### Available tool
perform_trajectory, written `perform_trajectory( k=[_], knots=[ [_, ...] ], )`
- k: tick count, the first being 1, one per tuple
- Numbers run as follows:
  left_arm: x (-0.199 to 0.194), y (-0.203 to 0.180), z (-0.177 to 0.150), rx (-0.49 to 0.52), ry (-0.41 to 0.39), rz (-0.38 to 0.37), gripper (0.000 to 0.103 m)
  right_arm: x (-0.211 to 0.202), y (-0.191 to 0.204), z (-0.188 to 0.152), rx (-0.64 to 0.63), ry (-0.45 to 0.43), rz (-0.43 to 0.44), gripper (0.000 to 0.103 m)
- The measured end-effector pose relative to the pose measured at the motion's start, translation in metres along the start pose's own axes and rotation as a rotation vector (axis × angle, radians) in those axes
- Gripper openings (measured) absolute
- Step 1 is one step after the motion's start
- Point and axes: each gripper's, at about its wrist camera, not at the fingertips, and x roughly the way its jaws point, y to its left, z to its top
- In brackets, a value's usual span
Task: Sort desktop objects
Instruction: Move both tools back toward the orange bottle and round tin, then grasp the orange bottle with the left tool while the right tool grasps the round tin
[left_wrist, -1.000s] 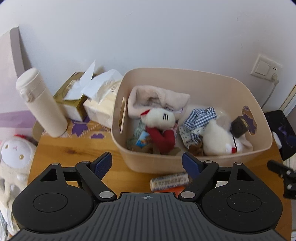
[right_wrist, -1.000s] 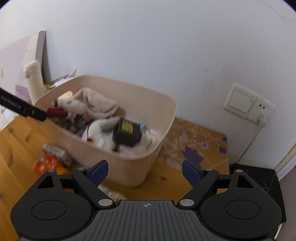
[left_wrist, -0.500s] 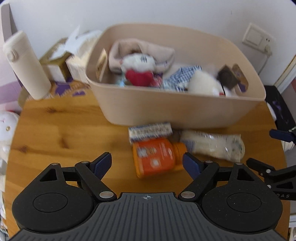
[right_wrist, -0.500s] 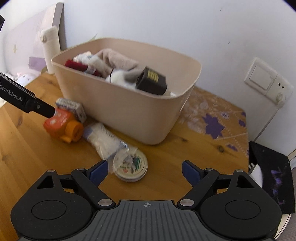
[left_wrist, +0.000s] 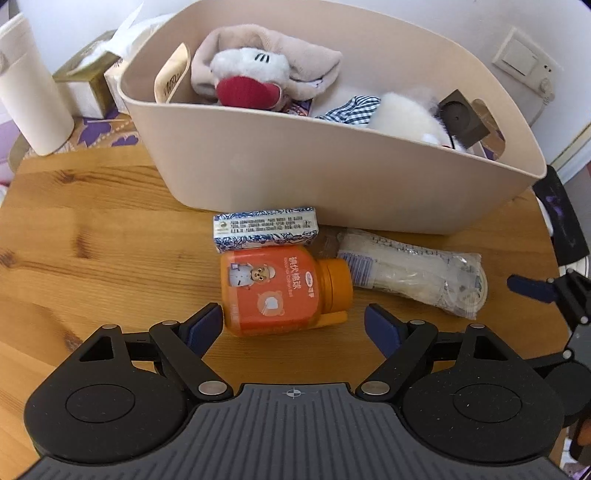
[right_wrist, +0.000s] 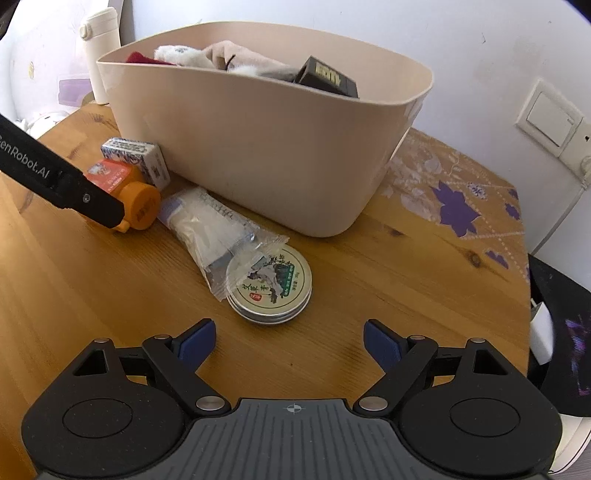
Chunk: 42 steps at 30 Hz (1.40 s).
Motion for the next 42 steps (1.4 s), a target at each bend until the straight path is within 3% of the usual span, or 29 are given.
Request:
perform_trajectory(
  k=[14,24,28,42],
  knots=[
    [0.019,-0.001,0.001,-0.039,-0.028,0.05,0.085,0.008,0.007,0.005,-0.025,-0.078,0.034,0.09],
    [0.02,0.005,0.003,-0.032,-0.026,0.043,0.085,0.004,0.016,0.007,-0.086,-0.118,0.078,0.073],
    [0.02,0.007,0.003,-0.032,-0.031,0.039,0.082,0.002,0.018,0.008,-0.09,-0.133,0.073,0.052],
    [0.013,0.023,-0.009,-0.026,-0.039,0.042,0.081,-0.003,0.033,0.0,-0.158,-0.13,0.089,0.051]
  ],
)
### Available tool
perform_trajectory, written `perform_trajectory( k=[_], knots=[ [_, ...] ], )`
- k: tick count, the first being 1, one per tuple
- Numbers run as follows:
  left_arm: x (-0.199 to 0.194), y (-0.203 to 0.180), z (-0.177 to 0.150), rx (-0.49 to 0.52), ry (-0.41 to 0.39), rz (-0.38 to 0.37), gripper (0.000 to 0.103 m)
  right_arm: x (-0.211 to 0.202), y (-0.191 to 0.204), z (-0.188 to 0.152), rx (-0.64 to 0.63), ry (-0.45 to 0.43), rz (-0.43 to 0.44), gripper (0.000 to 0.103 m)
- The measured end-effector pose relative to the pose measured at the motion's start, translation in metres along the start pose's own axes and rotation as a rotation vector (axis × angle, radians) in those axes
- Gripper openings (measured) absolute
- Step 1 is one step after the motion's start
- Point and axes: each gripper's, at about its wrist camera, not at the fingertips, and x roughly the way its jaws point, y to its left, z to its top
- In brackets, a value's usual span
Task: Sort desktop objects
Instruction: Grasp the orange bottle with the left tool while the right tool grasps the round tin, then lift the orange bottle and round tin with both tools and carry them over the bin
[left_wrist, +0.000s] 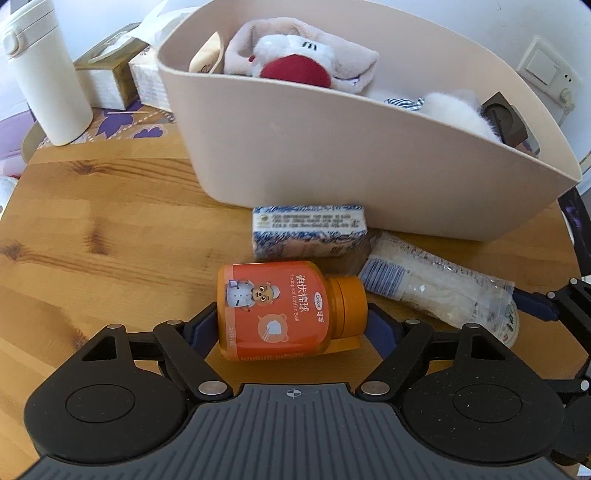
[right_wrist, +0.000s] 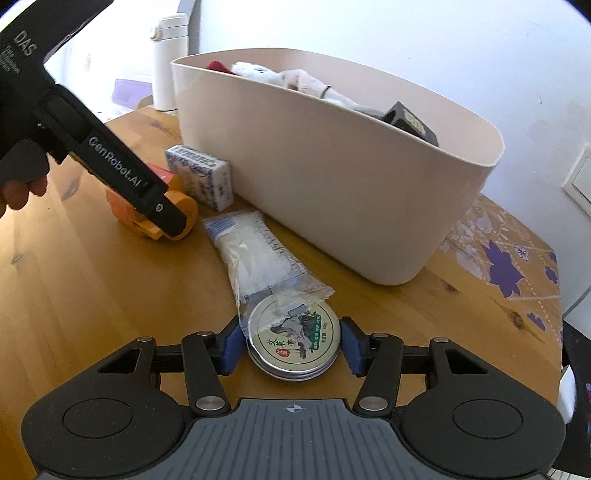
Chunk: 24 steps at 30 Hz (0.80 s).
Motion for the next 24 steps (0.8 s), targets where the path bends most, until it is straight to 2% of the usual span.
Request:
perform_trajectory(
  k=[12,24],
  knots=[
    [-0.021,0.021,-0.023,-0.002,0.012,0.003,0.081,-0.025,0.023,-0.009,-0.005,0.009,0.011,0.051],
    [-0.059,0.033,-0.041,0.022,-0.032,-0.014,0.081,-0.067,0.039,-0.01,0.004,-0.022,-0.045,0.051]
  ],
)
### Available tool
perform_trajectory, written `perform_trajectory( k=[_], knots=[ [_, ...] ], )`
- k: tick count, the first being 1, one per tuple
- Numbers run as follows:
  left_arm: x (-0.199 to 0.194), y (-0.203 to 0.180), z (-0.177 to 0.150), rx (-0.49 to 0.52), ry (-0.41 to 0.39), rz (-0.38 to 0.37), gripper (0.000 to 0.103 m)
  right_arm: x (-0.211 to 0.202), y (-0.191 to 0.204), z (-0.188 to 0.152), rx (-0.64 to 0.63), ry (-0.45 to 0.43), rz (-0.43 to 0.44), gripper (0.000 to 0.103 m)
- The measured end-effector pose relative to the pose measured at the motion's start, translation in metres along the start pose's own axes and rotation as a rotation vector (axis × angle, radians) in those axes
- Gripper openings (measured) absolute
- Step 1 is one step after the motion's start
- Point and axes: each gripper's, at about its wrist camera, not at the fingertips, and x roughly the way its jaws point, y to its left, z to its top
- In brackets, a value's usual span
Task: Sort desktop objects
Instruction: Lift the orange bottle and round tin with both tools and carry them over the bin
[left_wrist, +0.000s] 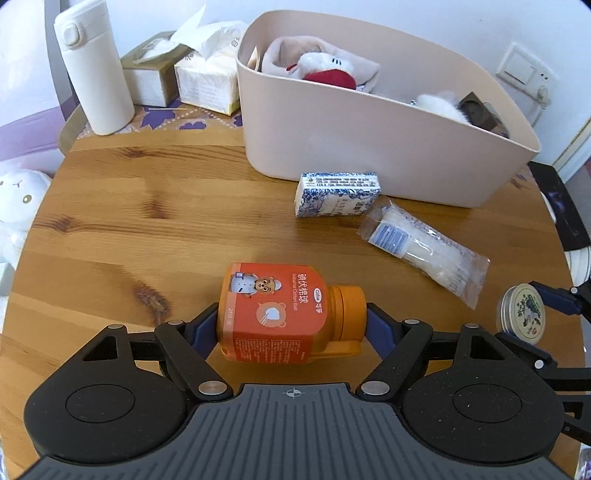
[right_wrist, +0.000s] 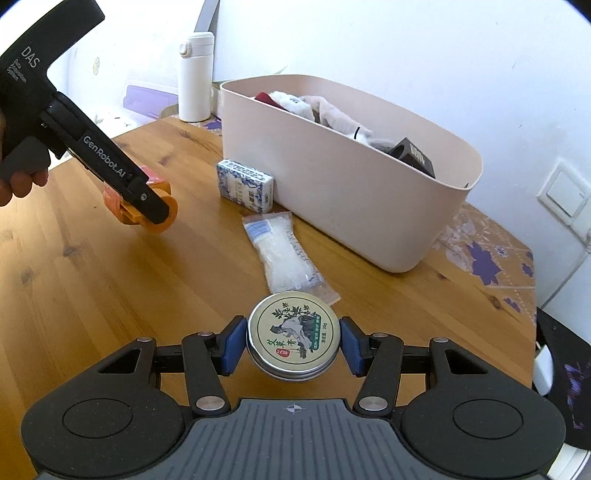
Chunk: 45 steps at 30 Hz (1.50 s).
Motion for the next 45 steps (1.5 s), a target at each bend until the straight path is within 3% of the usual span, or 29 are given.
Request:
perform_trajectory(
  k=[19,45],
  knots=[
    [-0.057,0.022,-0.005,-0.005,-0.09,-0.031,0.081,-0.05,0.011,0.014,-0.008,-0.051,-0.079,0.051],
    [-0.112,-0.013,0.083,0.07,-0.32,-0.058,0.08,-0.067,-0.048,0.078,-0.022,-0.176,-0.176,0.051]
  ],
)
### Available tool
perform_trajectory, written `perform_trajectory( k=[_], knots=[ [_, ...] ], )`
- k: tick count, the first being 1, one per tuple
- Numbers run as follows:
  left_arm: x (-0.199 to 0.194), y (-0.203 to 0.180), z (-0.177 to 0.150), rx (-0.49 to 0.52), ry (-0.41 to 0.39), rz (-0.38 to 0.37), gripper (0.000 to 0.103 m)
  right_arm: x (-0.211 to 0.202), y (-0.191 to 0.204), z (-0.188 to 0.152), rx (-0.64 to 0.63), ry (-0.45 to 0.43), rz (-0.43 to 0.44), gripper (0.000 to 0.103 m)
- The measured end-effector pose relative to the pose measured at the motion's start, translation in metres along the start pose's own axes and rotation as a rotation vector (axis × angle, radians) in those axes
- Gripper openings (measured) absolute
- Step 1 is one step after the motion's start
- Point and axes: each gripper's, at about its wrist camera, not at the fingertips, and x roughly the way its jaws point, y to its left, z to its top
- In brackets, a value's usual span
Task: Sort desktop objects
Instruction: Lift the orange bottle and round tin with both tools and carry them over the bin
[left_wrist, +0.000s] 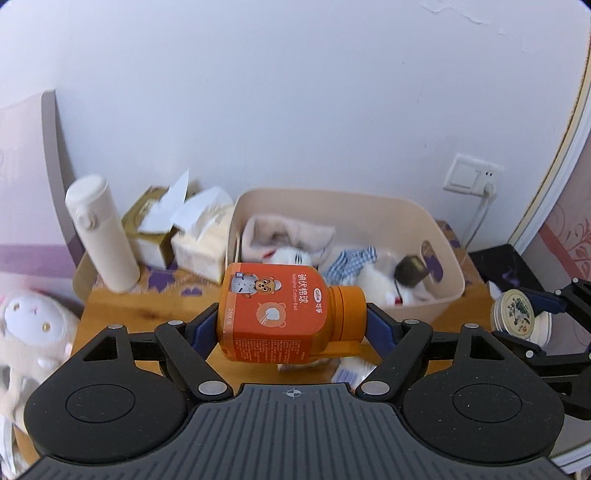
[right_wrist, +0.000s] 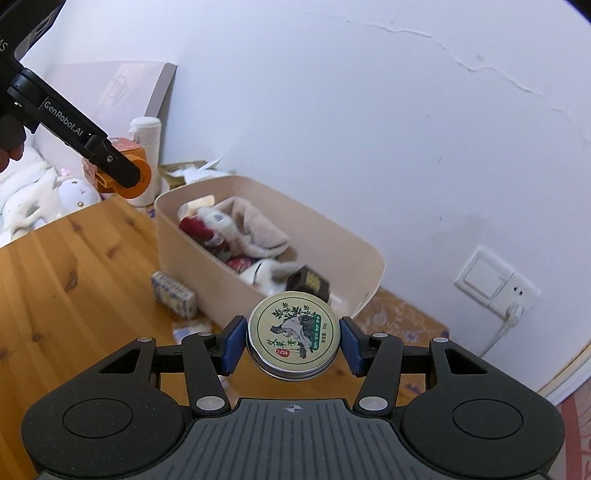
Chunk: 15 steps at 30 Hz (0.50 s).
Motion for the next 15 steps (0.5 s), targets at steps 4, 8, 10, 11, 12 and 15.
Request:
perform_trajectory(
  k=[4,8,10,11,12,15],
  knots=[
    [0.007,-0.005,0.013,0.013,-0.017,0.006,0.081,0.008,-0.01,0.013,-0.008,-0.02,-0.006,0.051],
    [0.018,-0.011,0.024,0.032,-0.024,0.014,0.08,0.018,-0.015,0.024,-0.009,-0.029,-0.024,0.051],
    [0.025,-0.015,0.027,0.049,-0.023,0.016,0.081,0.023,-0.018,0.027,0.0,-0.027,-0.038,0.051],
    [0.029,-0.017,0.028,0.056,-0.021,0.019,0.081,0.027,-0.019,0.029,0.008,-0.025,-0.045,0.051],
    [0.033,-0.018,0.029,0.06,-0.018,0.022,0.081,0.031,-0.022,0.031,0.019,-0.023,-0.052,0.051],
    [0.046,-0.02,0.031,0.067,-0.004,0.028,0.081,0.042,-0.027,0.034,0.053,-0.016,-0.059,0.051]
  ],
)
